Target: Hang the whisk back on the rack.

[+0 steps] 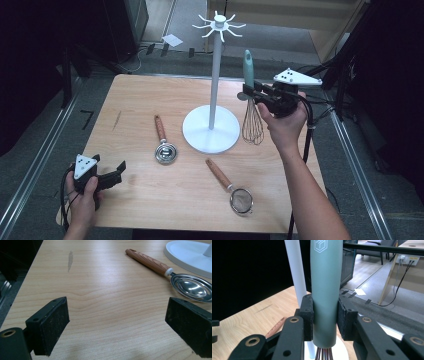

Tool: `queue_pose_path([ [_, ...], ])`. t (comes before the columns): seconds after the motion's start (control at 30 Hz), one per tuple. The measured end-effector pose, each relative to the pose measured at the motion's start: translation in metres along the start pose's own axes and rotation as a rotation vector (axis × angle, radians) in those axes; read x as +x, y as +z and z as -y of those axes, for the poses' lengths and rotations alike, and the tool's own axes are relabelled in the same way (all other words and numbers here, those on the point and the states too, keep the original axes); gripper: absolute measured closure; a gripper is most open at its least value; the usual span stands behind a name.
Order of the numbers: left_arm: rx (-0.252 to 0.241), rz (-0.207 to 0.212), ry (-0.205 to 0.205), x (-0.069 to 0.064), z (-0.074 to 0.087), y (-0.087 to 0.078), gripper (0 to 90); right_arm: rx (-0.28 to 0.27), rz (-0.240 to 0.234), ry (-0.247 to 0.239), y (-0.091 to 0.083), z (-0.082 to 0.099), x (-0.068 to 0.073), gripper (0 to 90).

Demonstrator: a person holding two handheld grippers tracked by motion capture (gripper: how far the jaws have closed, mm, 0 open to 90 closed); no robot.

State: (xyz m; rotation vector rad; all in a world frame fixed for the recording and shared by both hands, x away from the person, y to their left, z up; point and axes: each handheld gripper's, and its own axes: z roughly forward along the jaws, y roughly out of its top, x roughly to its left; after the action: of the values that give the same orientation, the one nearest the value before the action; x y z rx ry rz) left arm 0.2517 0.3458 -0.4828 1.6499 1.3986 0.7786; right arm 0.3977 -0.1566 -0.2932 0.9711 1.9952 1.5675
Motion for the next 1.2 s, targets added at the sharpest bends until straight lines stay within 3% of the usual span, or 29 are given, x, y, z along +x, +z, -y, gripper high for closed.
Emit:
queue_pose_path([
  [1.2,-0.001,0.003,-0.001,0.000,0.000,0.000,5.8,-0.075,-0.021,0.001,0.007,-0.037,0.012,71.3],
])
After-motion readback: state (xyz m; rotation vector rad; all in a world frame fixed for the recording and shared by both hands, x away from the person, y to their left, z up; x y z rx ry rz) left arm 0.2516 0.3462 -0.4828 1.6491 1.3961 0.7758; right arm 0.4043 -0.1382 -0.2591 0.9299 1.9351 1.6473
